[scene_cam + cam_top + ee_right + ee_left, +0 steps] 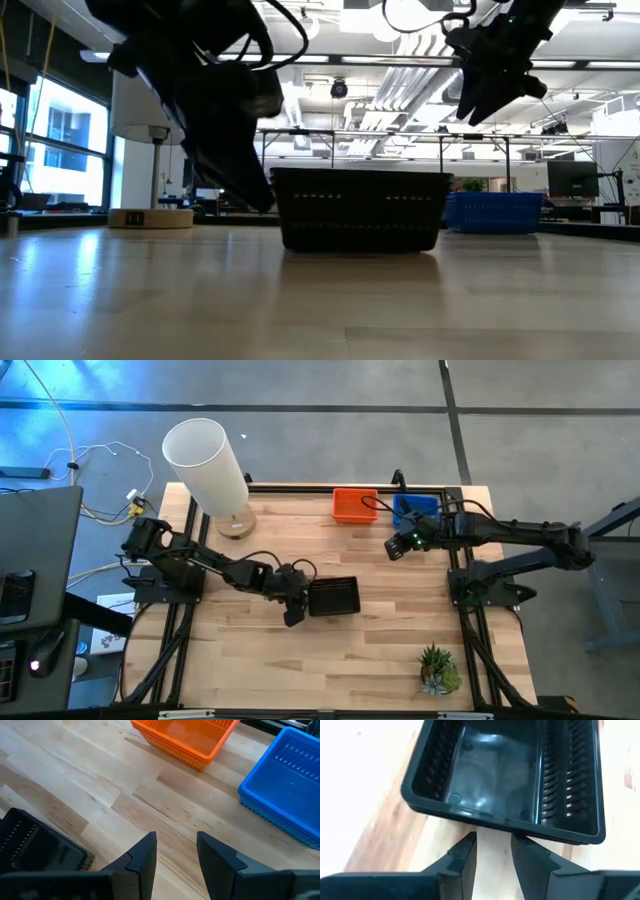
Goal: Stack baskets by color
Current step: Move the stack of black bins to the top center of the table below the stack of orange bins
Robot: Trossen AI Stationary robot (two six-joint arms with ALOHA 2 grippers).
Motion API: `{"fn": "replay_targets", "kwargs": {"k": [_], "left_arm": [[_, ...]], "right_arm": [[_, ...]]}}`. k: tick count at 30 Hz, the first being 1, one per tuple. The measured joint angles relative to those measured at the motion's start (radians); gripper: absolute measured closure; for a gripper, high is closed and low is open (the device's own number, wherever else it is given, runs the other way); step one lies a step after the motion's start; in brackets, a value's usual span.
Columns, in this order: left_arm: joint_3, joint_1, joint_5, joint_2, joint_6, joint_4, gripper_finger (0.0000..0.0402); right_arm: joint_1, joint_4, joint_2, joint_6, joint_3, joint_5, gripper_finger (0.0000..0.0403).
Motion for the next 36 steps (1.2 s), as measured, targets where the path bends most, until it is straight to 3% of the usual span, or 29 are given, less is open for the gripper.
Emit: {"fn": "replay_targets", "kwargs": {"k": [12,36], "left_arm": [[0.0,0.063,-0.001,0.0,0.065,0.093,0.0294],[0.001,0.078,0.034,0.035,0.077,0.06,0.0294]], "right_arm": [[0.051,0.0,0.0,0.046,0.0,0.023,0.0274],[0.063,0.0,0.0,0.074,0.0,0.029,0.0274]]}}
